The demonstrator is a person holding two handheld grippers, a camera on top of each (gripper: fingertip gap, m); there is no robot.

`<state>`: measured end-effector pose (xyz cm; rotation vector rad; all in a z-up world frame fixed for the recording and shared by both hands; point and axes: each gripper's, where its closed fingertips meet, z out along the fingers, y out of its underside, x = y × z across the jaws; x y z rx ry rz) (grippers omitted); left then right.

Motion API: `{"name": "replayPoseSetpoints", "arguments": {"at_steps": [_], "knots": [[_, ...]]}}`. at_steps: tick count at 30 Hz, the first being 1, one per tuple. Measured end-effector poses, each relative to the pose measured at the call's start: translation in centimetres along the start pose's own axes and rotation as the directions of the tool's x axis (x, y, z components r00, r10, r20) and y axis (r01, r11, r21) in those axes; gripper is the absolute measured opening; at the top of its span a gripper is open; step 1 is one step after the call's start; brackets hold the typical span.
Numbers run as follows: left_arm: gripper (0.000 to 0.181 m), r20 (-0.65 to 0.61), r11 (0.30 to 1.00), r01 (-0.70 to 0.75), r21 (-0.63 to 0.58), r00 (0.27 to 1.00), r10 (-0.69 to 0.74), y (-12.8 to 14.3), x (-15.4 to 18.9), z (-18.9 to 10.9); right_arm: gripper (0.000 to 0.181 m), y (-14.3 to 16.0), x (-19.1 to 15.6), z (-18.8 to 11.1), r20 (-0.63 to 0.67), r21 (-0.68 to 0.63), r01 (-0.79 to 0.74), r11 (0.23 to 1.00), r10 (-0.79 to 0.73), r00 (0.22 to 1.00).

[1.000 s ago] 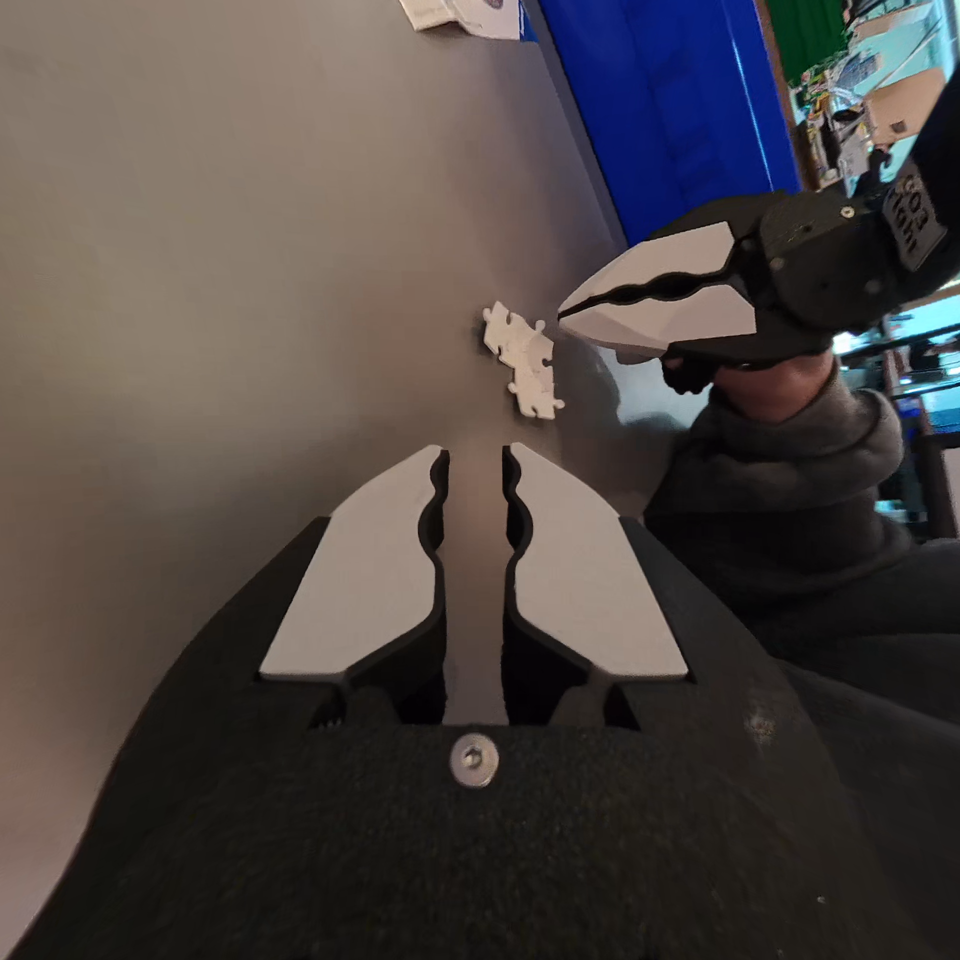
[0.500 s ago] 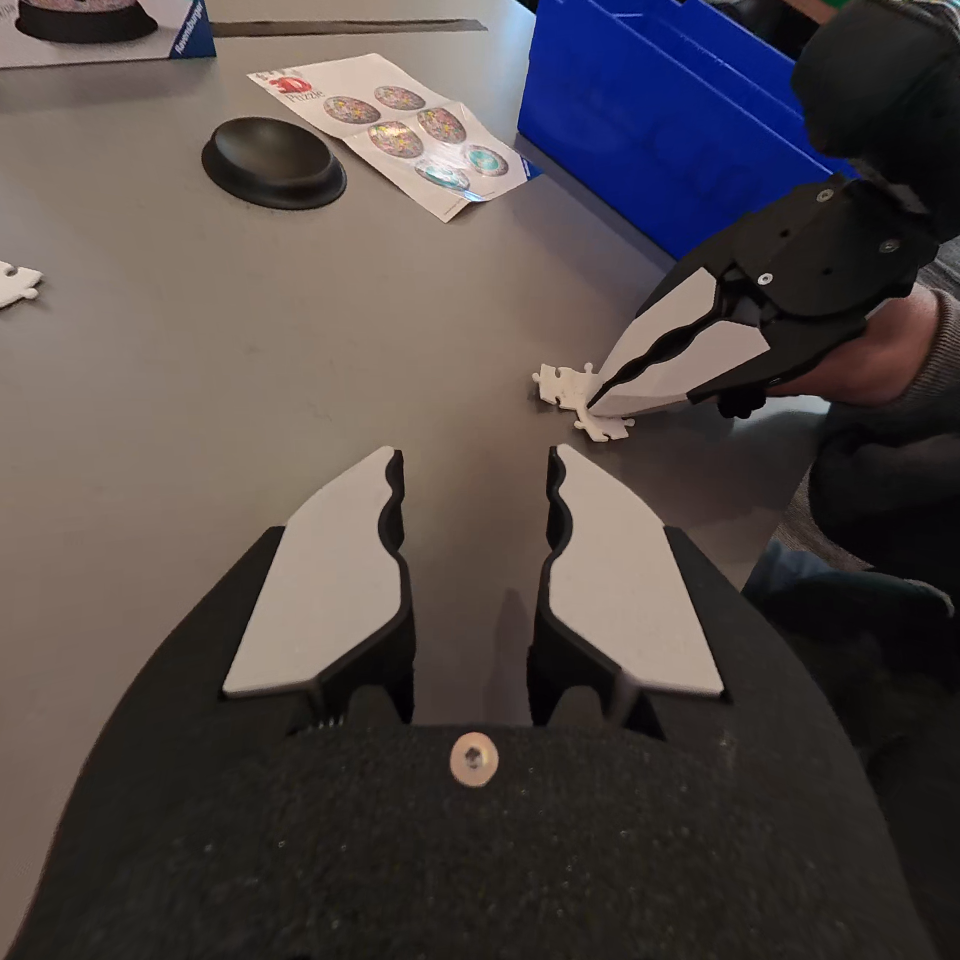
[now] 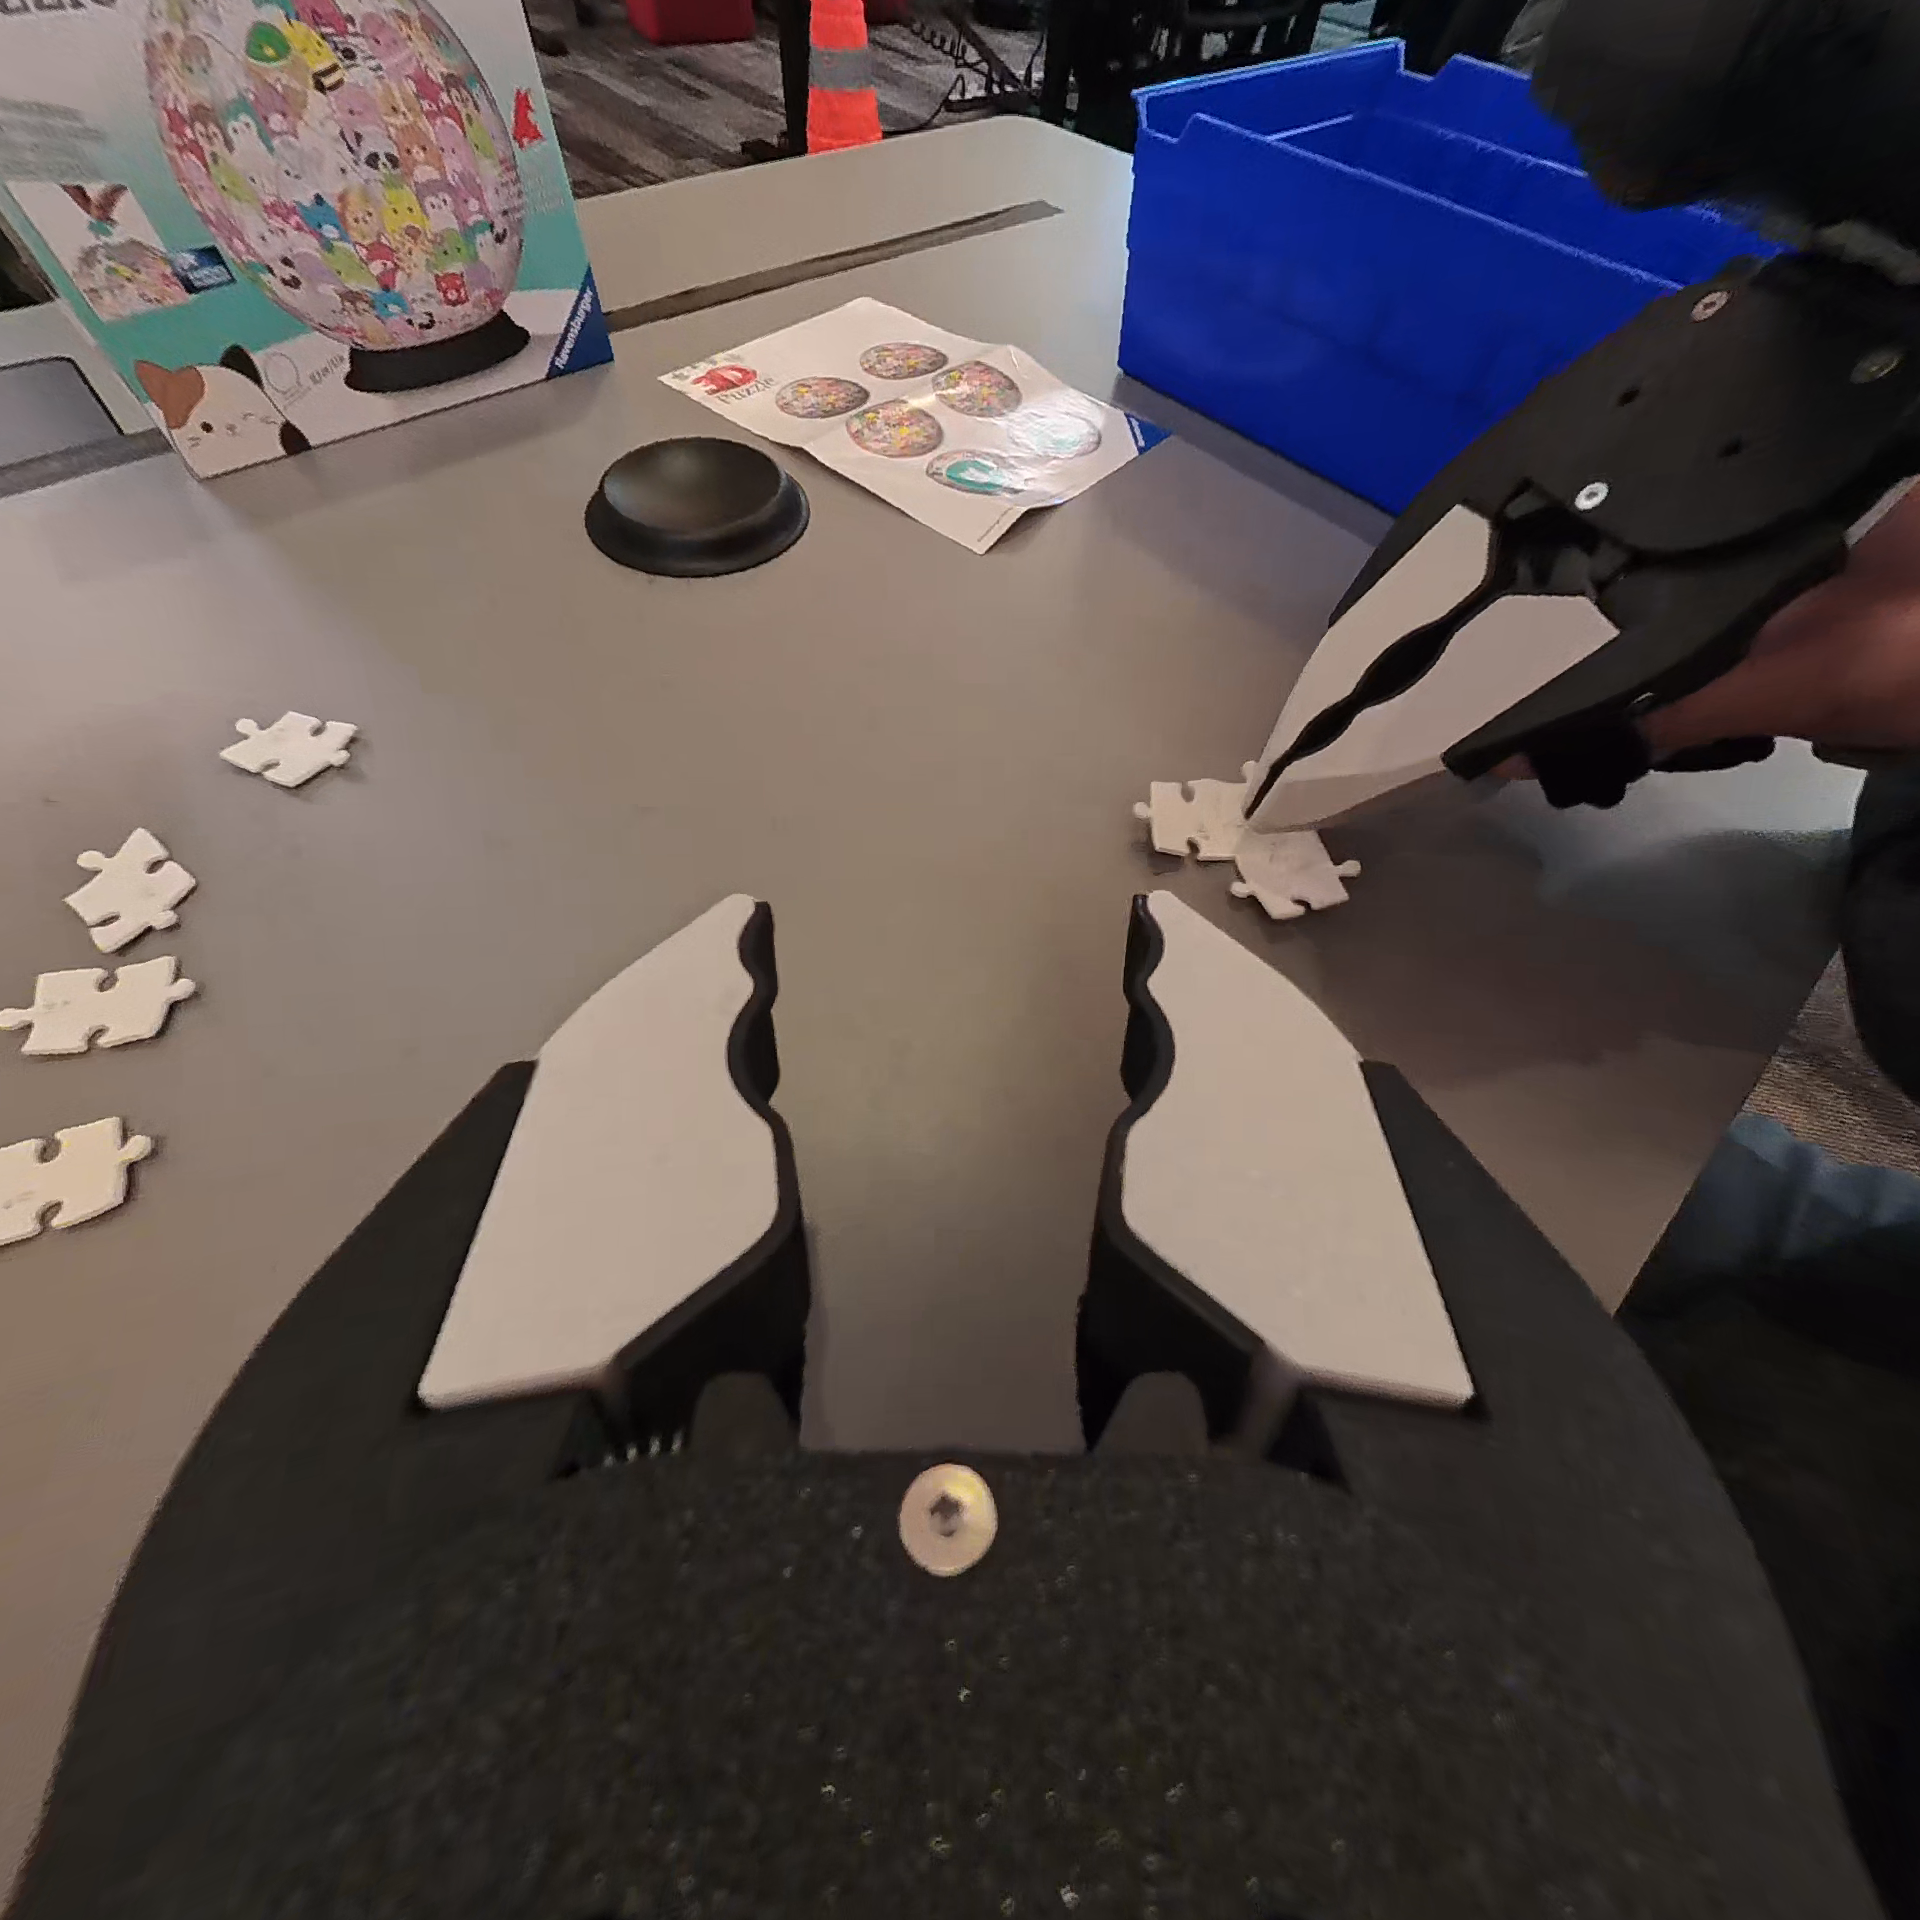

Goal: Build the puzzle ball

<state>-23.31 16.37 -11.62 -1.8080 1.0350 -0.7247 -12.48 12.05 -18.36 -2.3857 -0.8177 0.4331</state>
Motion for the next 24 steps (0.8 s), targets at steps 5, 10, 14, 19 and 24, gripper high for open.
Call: {"name": "replayPoseSetpoints", "arguments": {"at_steps": [5, 10, 14, 19, 24], "knots": [[0.062, 0.003, 1.000, -0.017, -0.011, 1.000, 0.017, 0.2, 0.1, 0.1, 0.000, 0.4, -0.4, 1.1, -0.008, -0.036, 0.028, 0.999, -0.029, 1.000], [0.062, -0.002, 1.000, -0.022, -0.013, 1.000, 0.022, 0.2, 0.4, 0.1, 0.000, 0.4, -0.3, 1.1, -0.002, -0.020, 0.053, 0.998, -0.053, 0.999], [0.063, 0.004, 1.000, -0.019, 0.001, 1.000, 0.019, 0.0, 0.3, 0.0, 0.000, 0.3, -0.3, 0.9, 0.029, -0.023, 0.035, 0.999, -0.034, 0.999], [0.064, -0.007, 1.000, -0.001, 0.011, 1.000, 0.001, -0.2, 0.5, -0.1, 0.000, 0.1, 1.5, -0.5, -0.029, -0.009, 0.014, 1.000, -0.014, 0.999], [0.068, -0.017, 1.000, 0.002, -0.001, 1.000, -0.002, 0.0, 0.9, 0.0, 0.000, 0.1, 1.4, 0.1, -0.038, -0.025, 0.046, 0.999, -0.047, 0.998]]}}
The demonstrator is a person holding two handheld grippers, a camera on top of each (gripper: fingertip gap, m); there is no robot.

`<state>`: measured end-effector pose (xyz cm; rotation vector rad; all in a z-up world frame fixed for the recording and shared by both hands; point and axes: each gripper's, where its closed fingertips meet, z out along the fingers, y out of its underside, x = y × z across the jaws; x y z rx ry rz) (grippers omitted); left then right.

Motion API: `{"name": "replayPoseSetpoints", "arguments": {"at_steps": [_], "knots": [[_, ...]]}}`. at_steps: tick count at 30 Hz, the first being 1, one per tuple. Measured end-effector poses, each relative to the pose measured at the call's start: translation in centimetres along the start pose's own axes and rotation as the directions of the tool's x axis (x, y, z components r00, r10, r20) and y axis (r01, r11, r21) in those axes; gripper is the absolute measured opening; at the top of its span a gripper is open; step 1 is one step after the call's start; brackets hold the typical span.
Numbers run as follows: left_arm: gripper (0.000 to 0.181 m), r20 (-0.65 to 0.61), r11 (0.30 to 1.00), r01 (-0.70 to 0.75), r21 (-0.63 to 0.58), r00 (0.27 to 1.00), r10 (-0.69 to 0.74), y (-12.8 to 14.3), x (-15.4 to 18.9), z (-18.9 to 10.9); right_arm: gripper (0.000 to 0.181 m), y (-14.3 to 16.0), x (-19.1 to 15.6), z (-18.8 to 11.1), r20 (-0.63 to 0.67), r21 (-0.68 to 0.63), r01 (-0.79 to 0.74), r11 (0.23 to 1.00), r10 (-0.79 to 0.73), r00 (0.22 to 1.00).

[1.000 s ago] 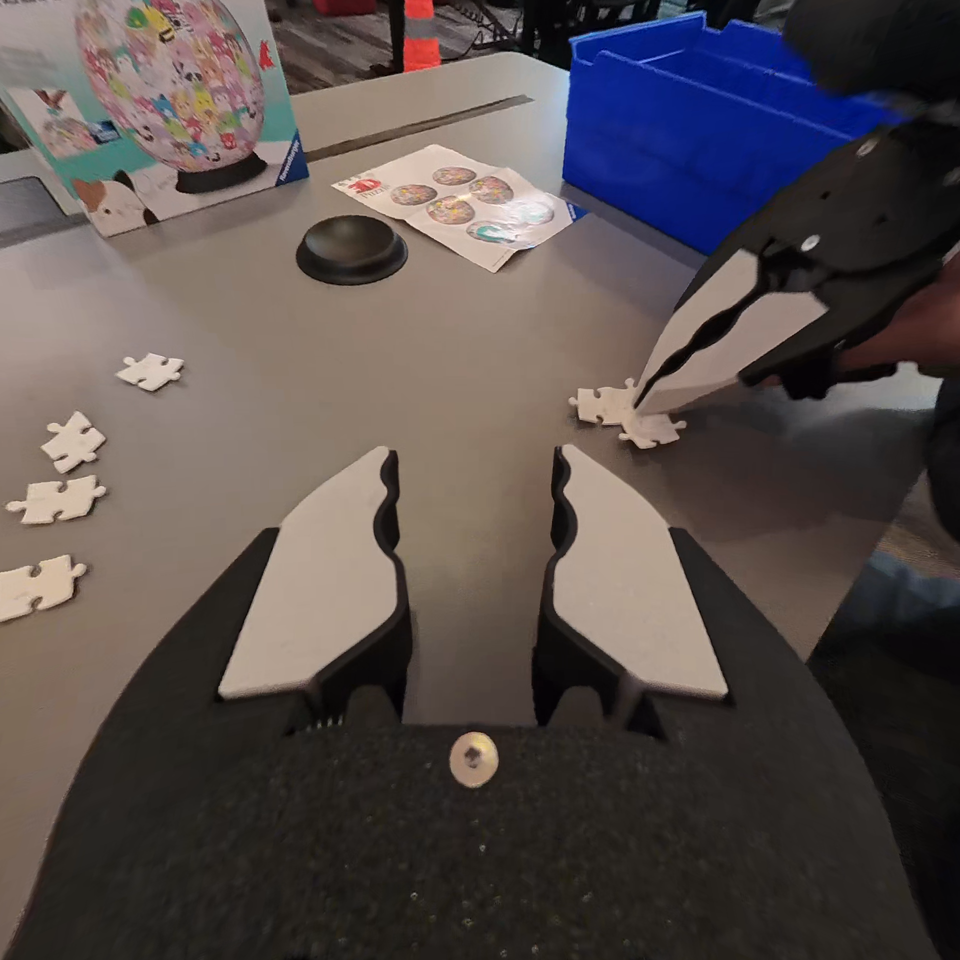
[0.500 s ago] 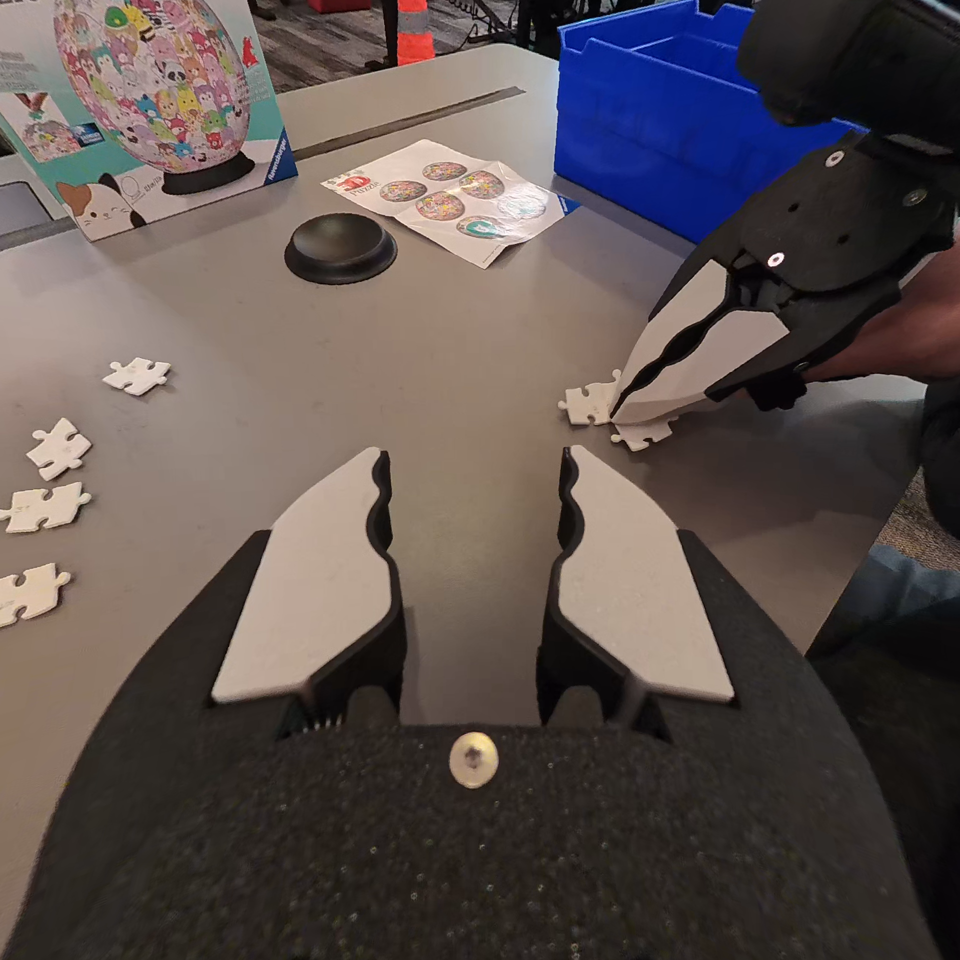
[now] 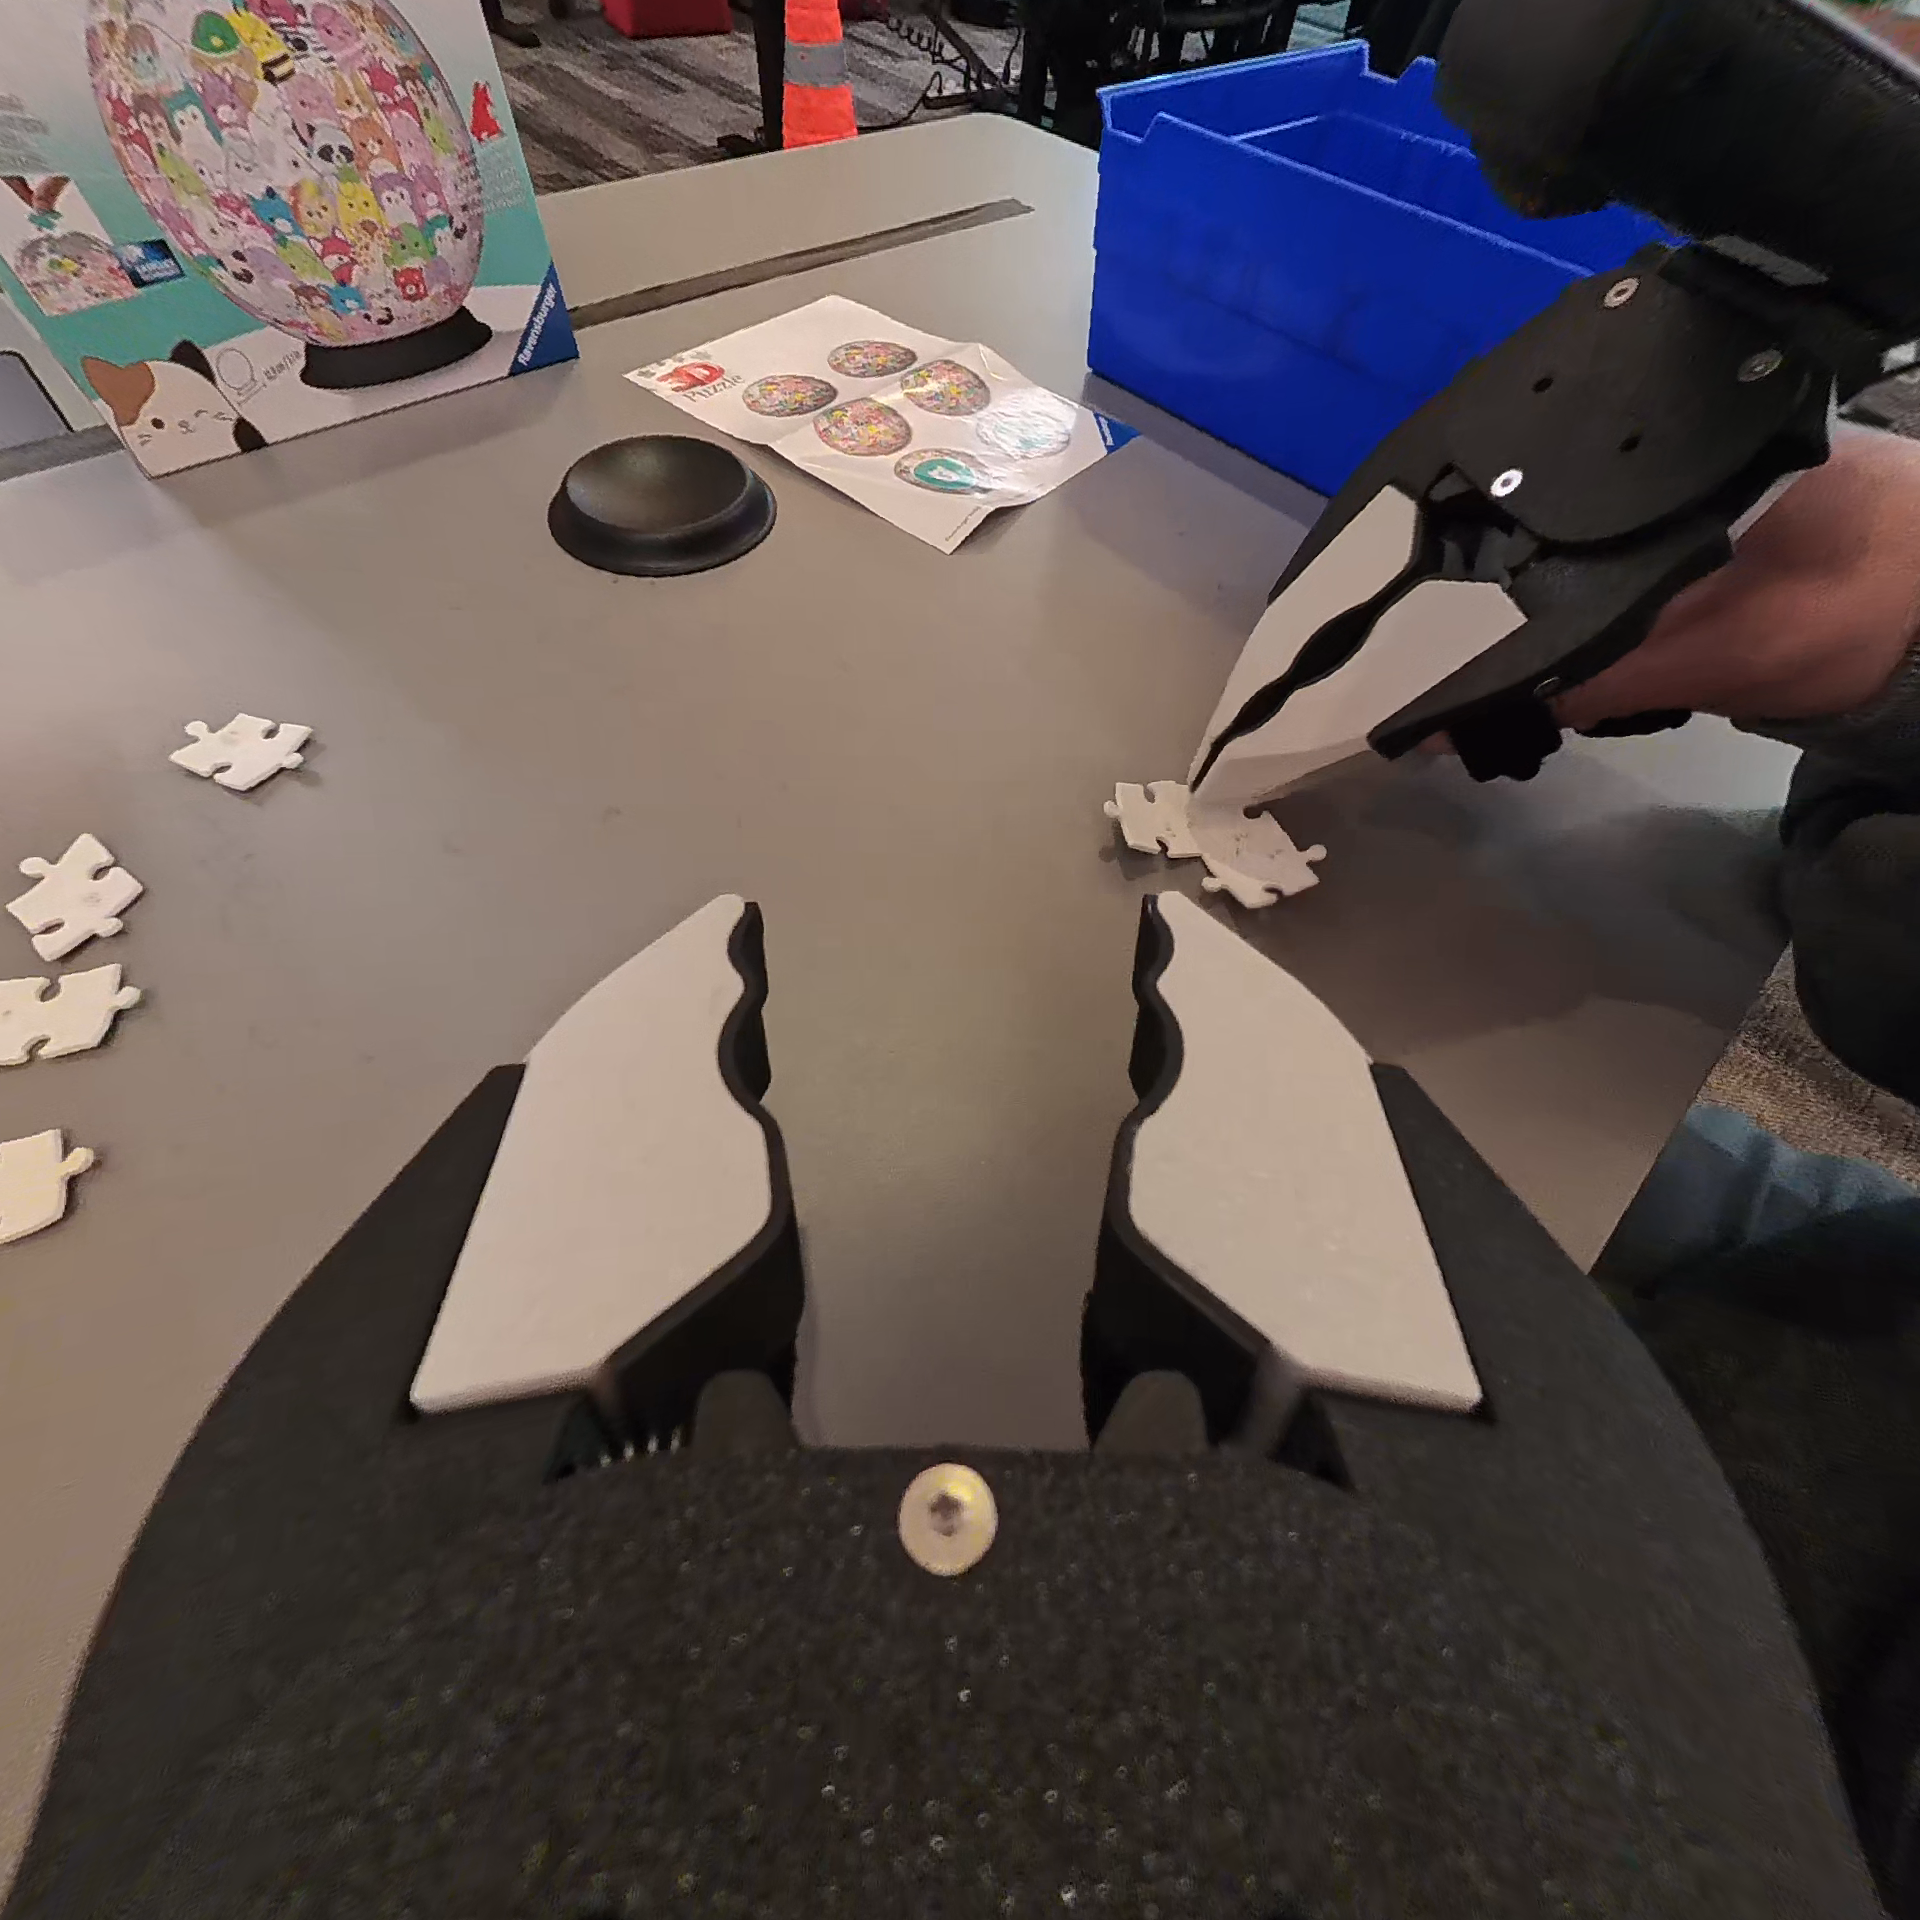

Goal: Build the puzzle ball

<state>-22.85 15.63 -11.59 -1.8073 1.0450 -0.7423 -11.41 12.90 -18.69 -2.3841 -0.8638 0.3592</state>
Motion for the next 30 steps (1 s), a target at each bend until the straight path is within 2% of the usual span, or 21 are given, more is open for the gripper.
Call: {"name": "replayPoseSetpoints", "arguments": {"at_steps": [5, 8, 11, 14, 16, 19, 24, 30], "knots": [[0.068, -0.008, 1.000, -0.014, -0.007, 1.000, 0.014, 0.1, 0.3, 0.1, 0.000, 0.2, 0.0, 0.8, -0.013, -0.029, 0.029, 0.999, -0.029, 0.999], [0.067, -0.035, 1.000, 0.008, -0.010, 0.999, -0.009, 0.1, 0.6, 0.1, 0.000, 0.3, 0.0, 0.7, -0.018, -0.085, 0.111, 0.990, -0.112, 0.993], [0.065, -0.050, 1.000, 0.021, -0.013, 0.999, -0.022, 0.1, 0.8, 0.0, 0.000, 0.3, 0.0, 0.8, 0.034, -0.140, 0.165, 0.976, -0.162, 0.986], [0.065, -0.032, 1.000, 0.000, -0.001, 0.999, 0.000, -0.3, 0.5, -0.3, 0.000, 0.0, 0.2, 0.9, 0.071, -0.124, 0.264, 0.957, -0.257, 0.964], [0.064, -0.015, 1.000, -0.020, 0.005, 1.000, 0.020, -0.5, 0.3, -0.6, 0.000, -1.3, 0.2, -0.2, 0.069, -0.032, 0.290, 0.956, -0.287, 0.955], [0.064, -0.005, 0.999, -0.036, 0.023, 0.999, 0.036, -0.8, 0.0, -1.0, 0.000, -2.8, 1.1, -2.7, -0.004, 0.097, 0.186, 0.978, -0.186, 0.983], [0.063, -0.055, 0.999, -0.010, 0.040, 0.998, 0.012, -0.3, 0.5, -2.1, 0.000, -0.1, 0.6, -3.9, -0.086, 0.178, -0.017, 0.984, 0.033, 0.996], [0.060, -0.157, 0.999, 0.041, 0.004, 0.987, -0.040, 1.4, 1.6, -2.7, 0.003, 0.0, -0.7, -5.0, -0.176, 0.357, -0.089, 0.930, 0.161, 0.971]]}}
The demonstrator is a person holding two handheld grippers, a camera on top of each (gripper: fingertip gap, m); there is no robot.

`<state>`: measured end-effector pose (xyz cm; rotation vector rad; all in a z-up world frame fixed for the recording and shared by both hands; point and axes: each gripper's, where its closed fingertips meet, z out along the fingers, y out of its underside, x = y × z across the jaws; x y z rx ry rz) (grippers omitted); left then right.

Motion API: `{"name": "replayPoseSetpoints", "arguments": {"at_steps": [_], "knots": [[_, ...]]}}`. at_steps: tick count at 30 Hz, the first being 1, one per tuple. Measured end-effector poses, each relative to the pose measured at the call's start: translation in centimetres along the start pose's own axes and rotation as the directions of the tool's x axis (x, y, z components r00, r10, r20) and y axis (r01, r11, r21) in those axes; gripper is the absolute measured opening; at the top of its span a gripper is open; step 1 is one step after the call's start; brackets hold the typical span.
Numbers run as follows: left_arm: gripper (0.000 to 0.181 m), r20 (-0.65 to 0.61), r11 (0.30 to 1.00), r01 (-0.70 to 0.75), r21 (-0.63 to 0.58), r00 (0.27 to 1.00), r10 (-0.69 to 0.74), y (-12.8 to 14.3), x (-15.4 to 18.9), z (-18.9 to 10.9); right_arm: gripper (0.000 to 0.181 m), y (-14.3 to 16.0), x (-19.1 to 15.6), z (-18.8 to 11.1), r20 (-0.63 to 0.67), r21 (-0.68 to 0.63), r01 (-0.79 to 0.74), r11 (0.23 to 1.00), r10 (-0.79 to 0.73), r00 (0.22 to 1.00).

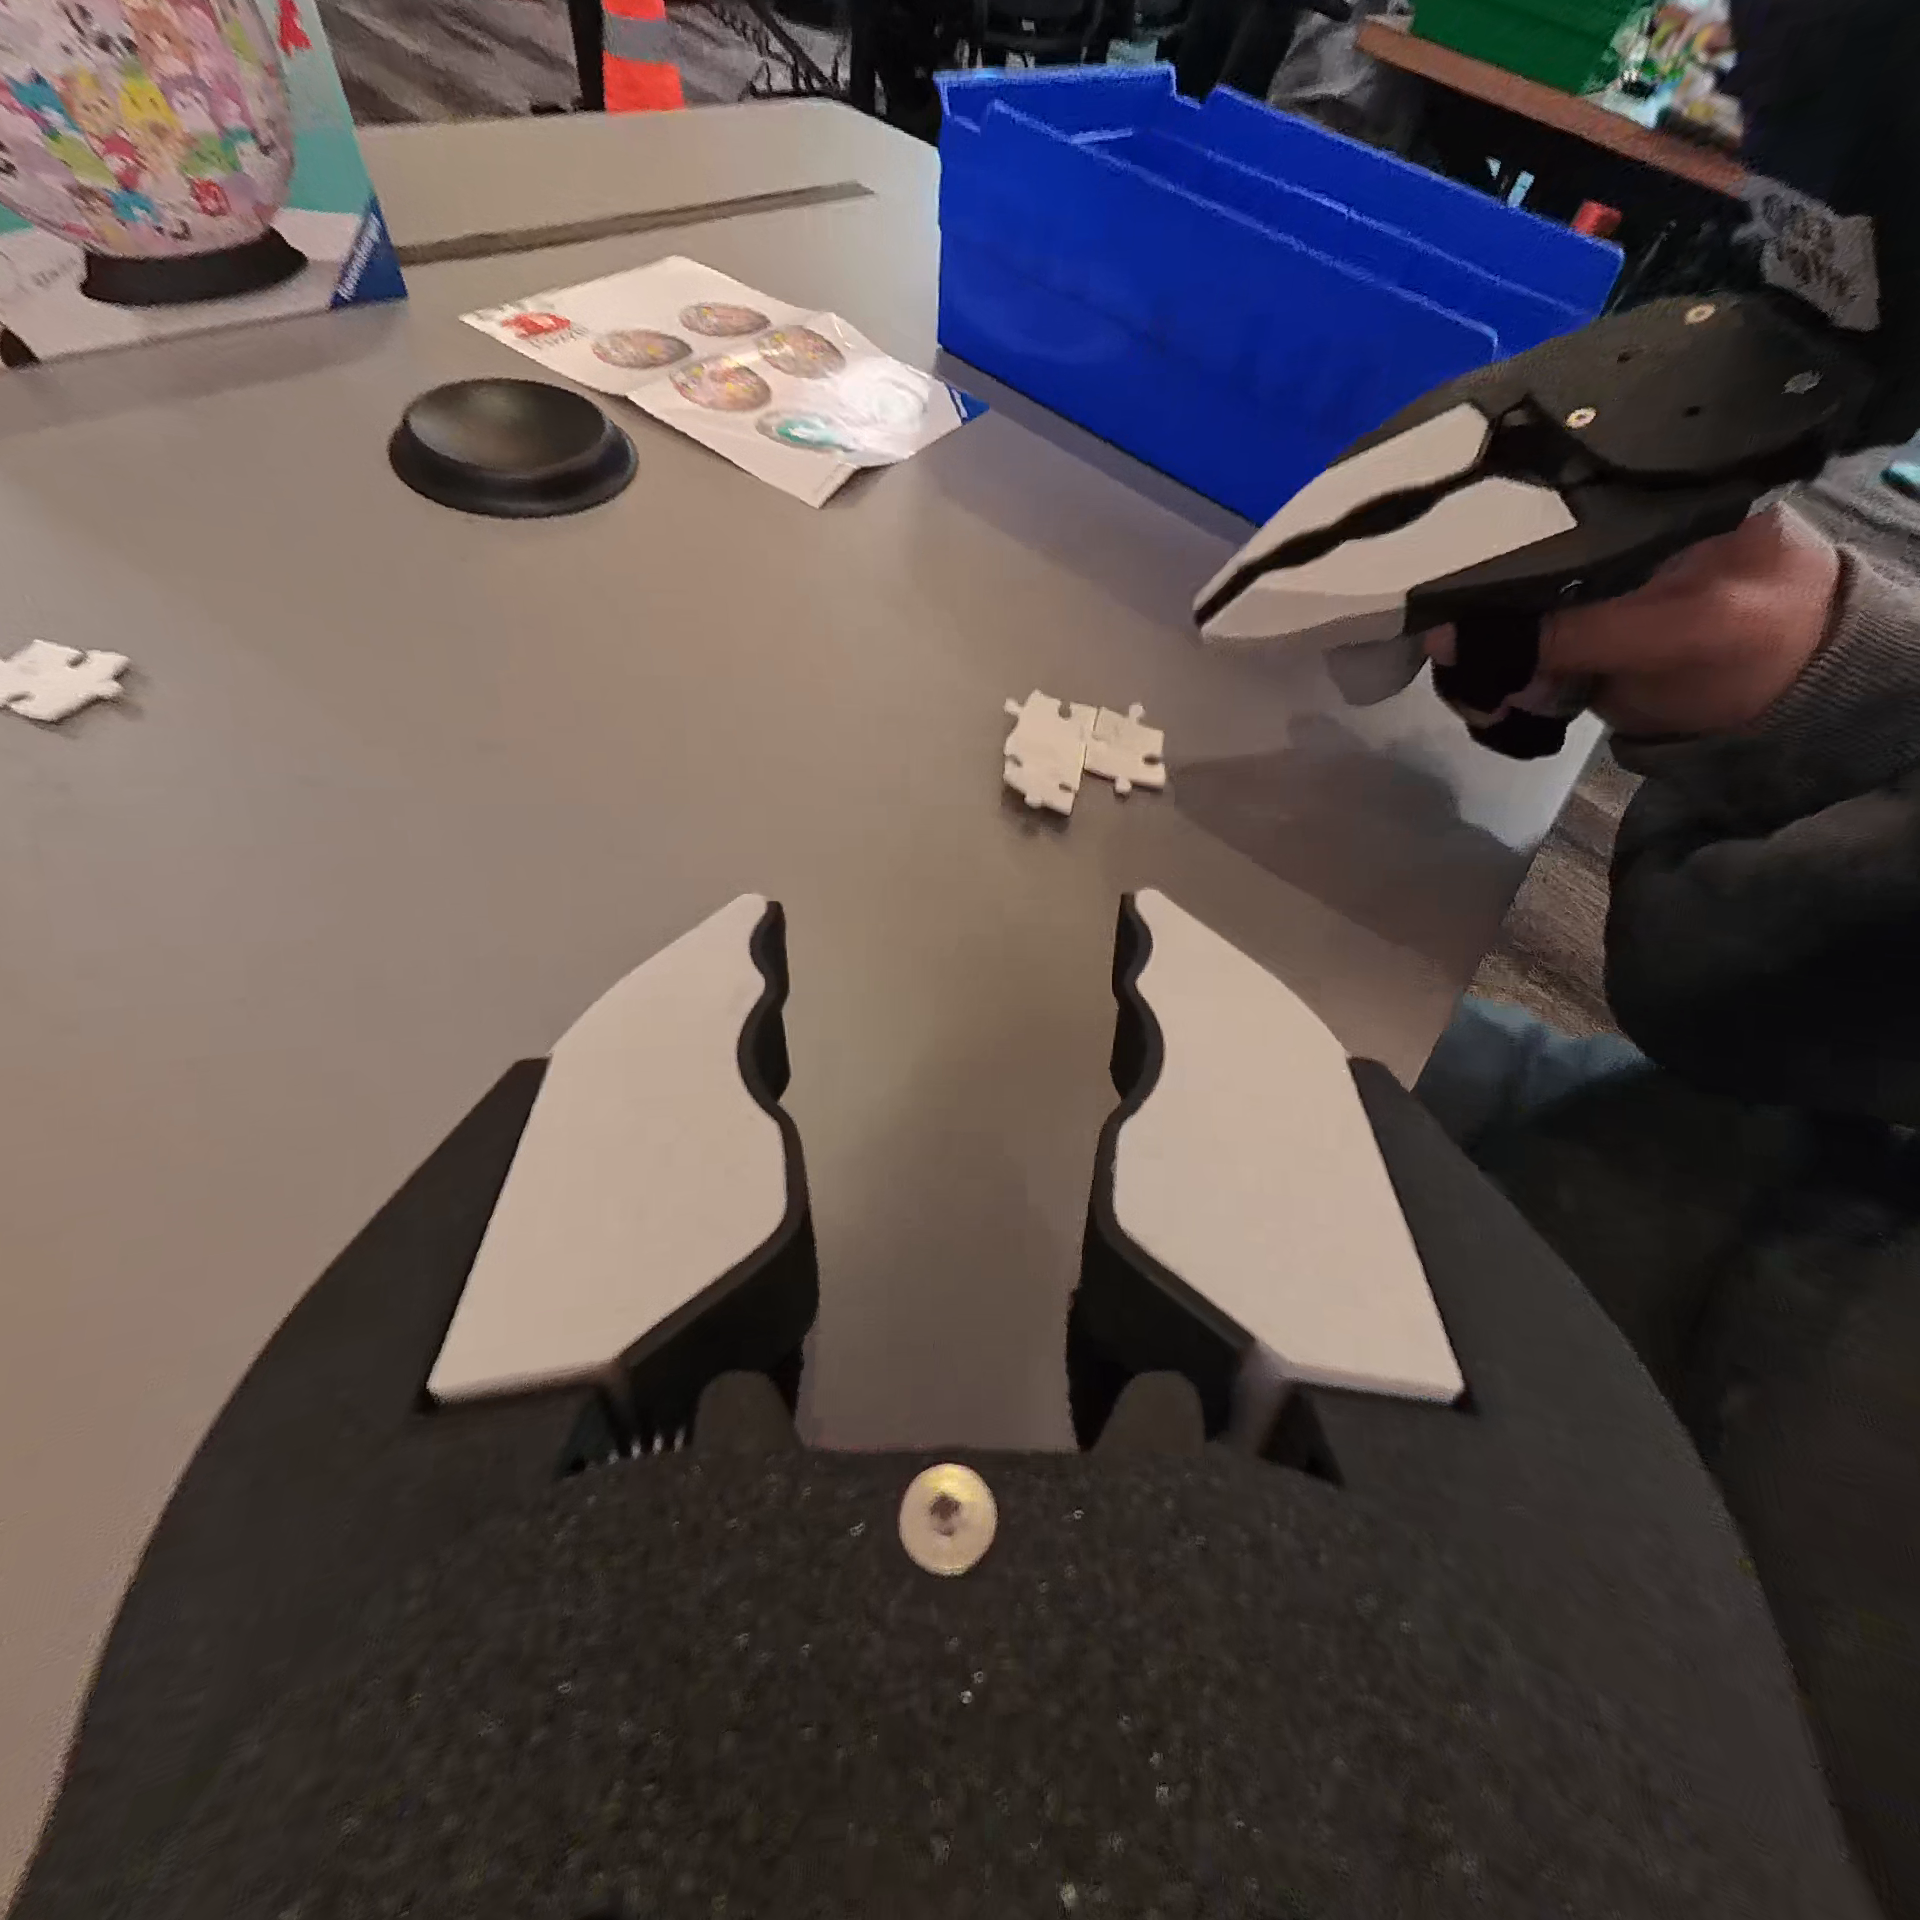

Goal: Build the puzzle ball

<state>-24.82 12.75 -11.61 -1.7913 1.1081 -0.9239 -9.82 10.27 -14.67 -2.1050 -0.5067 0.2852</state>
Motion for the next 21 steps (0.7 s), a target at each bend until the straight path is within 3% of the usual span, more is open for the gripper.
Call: {"name": "replayPoseSetpoints", "arguments": {"at_steps": [3, 8, 21], "knots": [[0.059, 0.012, 0.999, -0.023, -0.045, 1.000, 0.024, 1.1, -0.5, 0.1, 0.022, 0.9, 0.3, -0.3, -0.040, -0.003, -0.030, 1.000, 0.030, 0.999], [0.057, 0.010, 0.995, 0.012, -0.101, 1.000, -0.011, 2.1, -0.7, 0.8, 0.031, 1.2, -0.4, -0.3, -0.040, -0.001, -0.003, 1.000, 0.003, 0.999], [0.057, 0.016, 0.998, 0.002, -0.062, 1.000, -0.001, 1.0, -0.6, 0.0, 0.030, 0.6, -0.3, -0.1, -0.027, 0.063, 0.048, 0.997, -0.046, 0.999]]}}
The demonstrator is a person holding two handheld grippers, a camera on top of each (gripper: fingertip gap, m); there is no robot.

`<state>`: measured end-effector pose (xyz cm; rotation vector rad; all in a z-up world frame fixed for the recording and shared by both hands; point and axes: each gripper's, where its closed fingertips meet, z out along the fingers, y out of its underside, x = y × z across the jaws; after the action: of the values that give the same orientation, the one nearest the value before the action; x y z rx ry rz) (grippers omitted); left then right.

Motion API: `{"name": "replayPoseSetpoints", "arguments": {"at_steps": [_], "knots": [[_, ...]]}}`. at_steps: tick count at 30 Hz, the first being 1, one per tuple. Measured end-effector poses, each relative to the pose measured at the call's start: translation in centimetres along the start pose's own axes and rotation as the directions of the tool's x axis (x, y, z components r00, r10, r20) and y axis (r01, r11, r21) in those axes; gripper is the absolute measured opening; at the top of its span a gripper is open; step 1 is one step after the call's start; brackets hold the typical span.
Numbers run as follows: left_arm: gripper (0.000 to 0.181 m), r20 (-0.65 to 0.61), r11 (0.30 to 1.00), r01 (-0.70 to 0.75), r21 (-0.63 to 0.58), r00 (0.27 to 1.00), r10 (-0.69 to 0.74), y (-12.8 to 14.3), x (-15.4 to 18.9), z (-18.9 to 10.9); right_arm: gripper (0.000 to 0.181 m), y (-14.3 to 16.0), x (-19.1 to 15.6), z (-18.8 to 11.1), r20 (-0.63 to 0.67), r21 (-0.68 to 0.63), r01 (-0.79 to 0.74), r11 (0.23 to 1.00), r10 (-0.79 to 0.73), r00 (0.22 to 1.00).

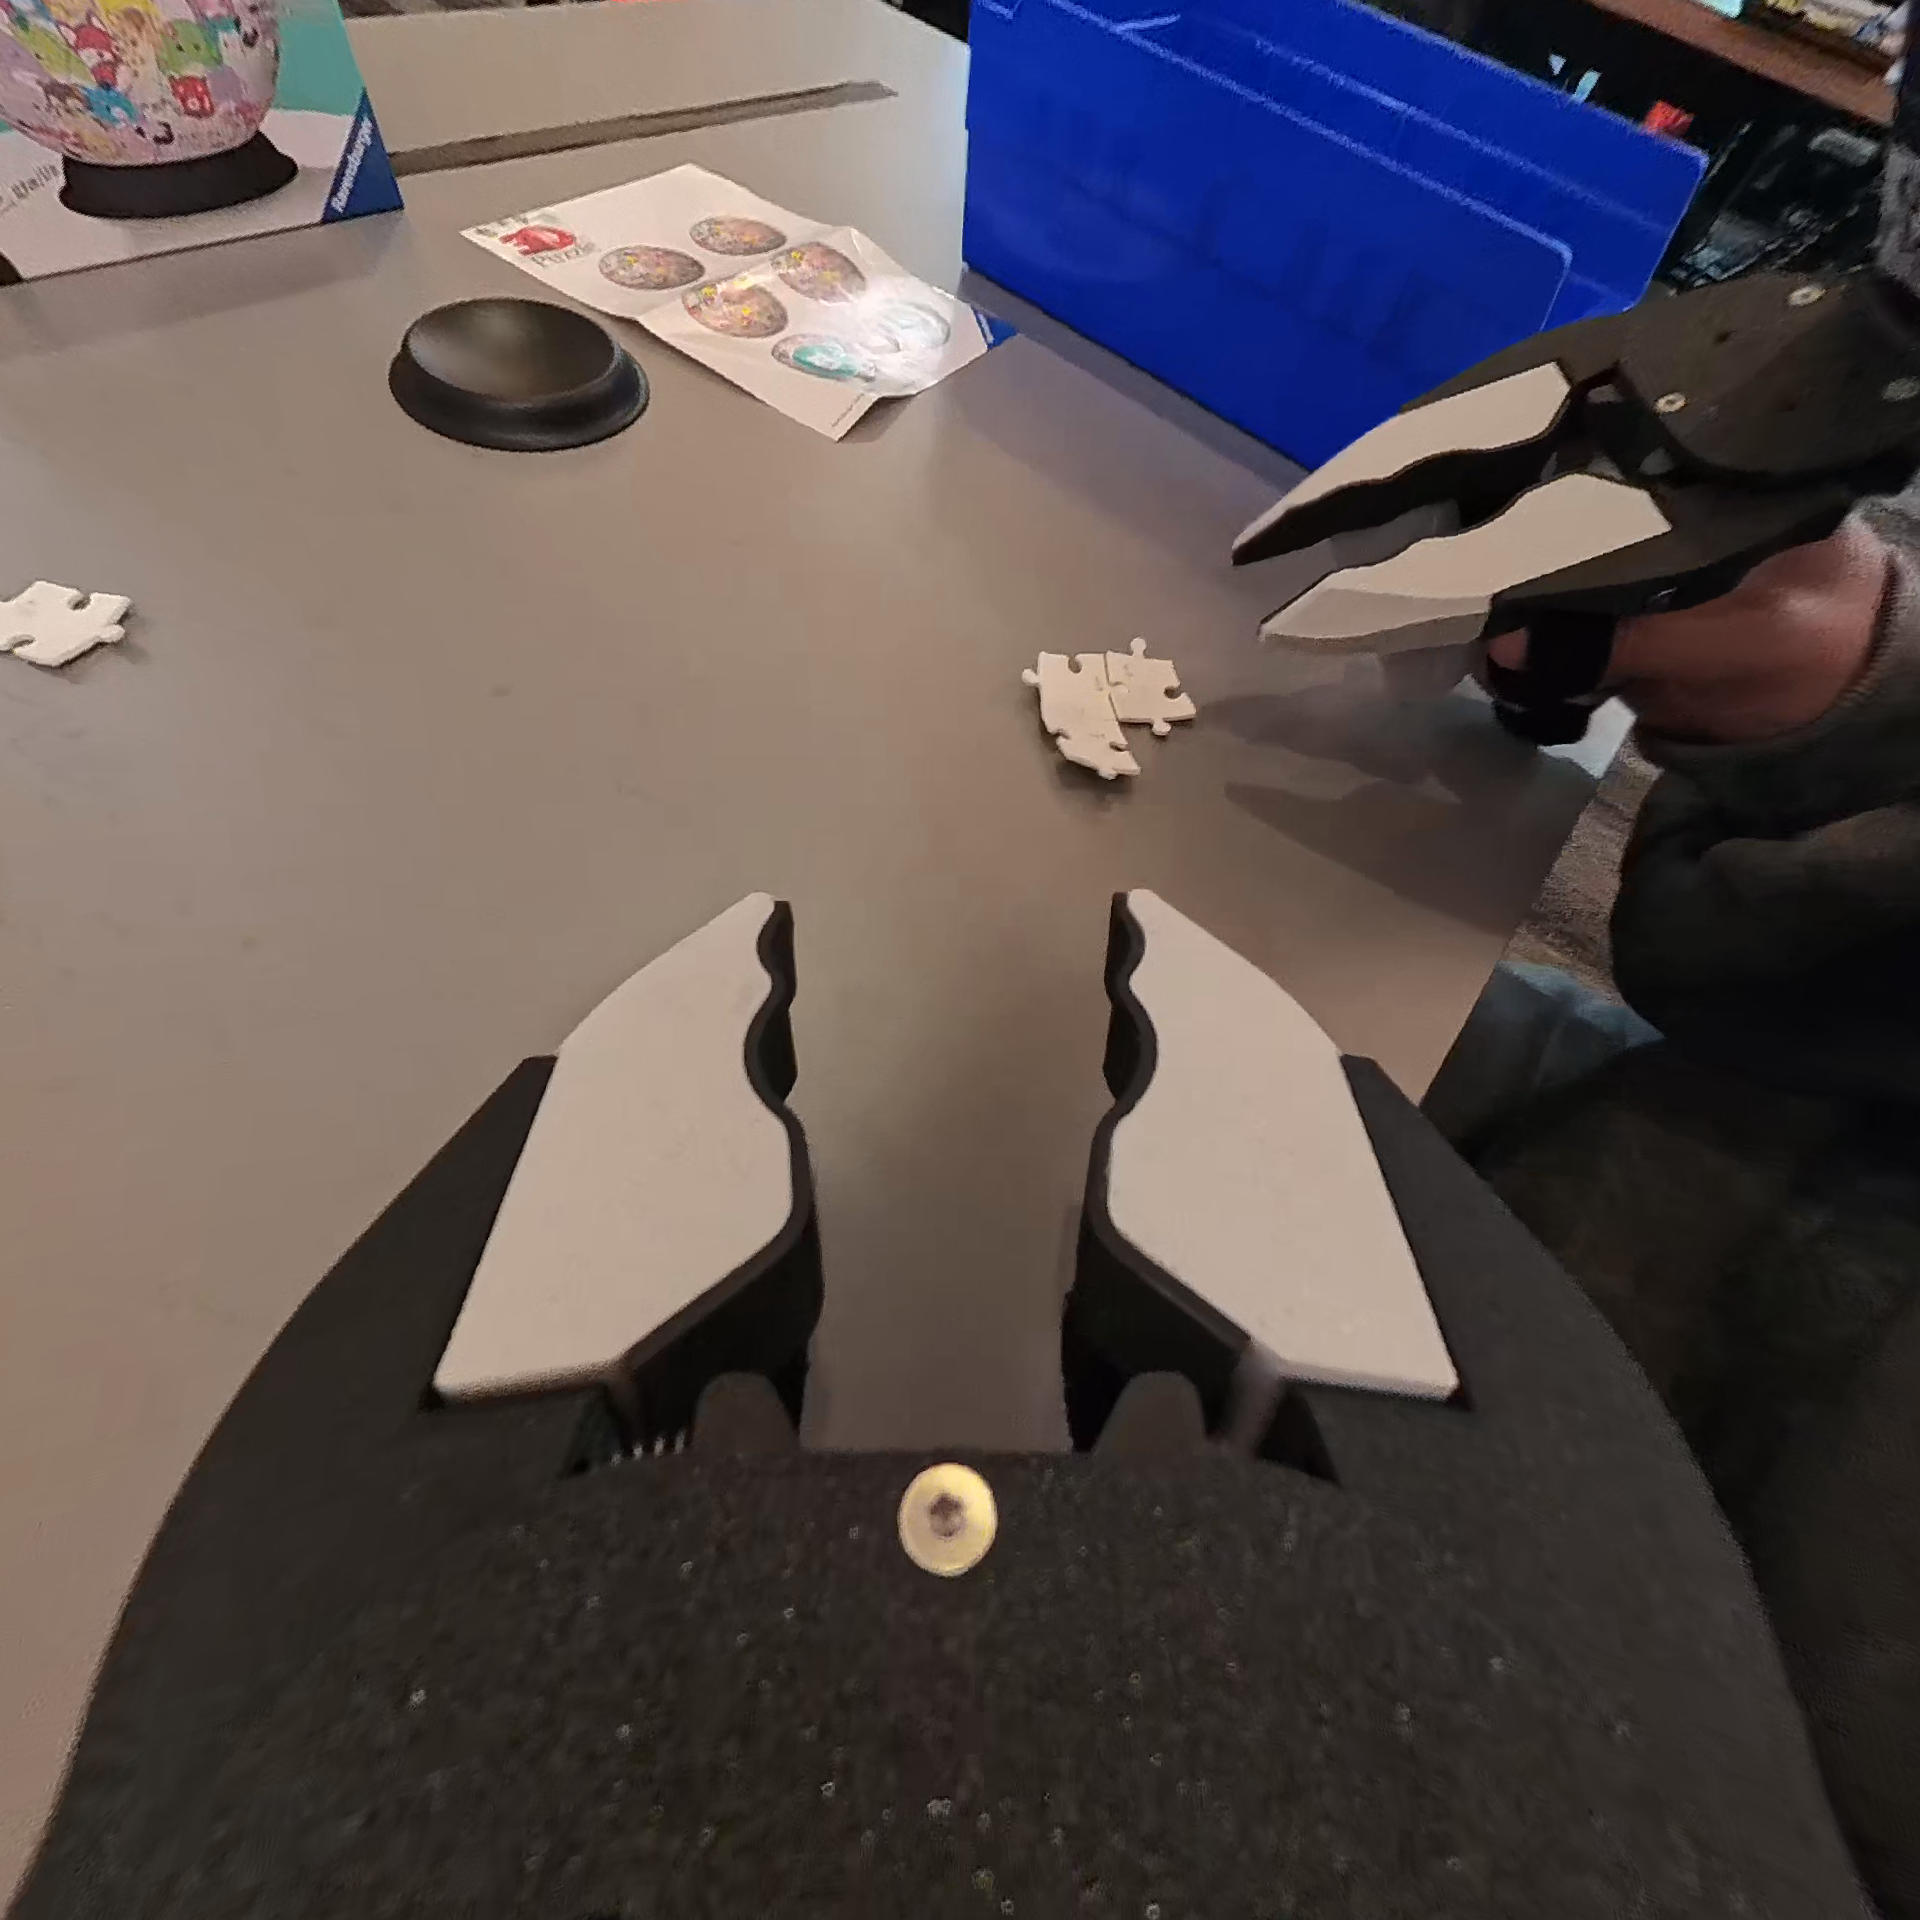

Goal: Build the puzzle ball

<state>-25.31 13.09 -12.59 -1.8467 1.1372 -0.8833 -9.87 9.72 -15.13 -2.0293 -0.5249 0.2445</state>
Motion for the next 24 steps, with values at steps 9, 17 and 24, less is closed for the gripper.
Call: {"name": "replayPoseSetpoints", "arguments": {"at_steps": [9, 17, 24], "knots": [[0.054, -0.045, 0.995, 0.025, 0.093, 0.999, -0.021, -1.8, -0.8, -4.0, 0.030, -0.1, 0.1, 0.7, 0.021, -0.015, -0.040, 0.999, 0.041, 0.999], [0.053, 0.230, 0.998, -0.054, 0.021, 0.972, 0.047, -2.4, -10.0, -16.9, 0.030, -0.4, 1.2, 1.7, 0.065, -0.093, 0.025, 0.995, -0.019, 0.998], [0.055, 0.421, 0.926, 0.016, -0.376, 0.894, 0.156, 3.7, -20.9, -26.0, 0.030, -0.8, 1.5, 2.5, 0.128, -0.104, -0.004, 0.995, 0.018, 0.992]]}}
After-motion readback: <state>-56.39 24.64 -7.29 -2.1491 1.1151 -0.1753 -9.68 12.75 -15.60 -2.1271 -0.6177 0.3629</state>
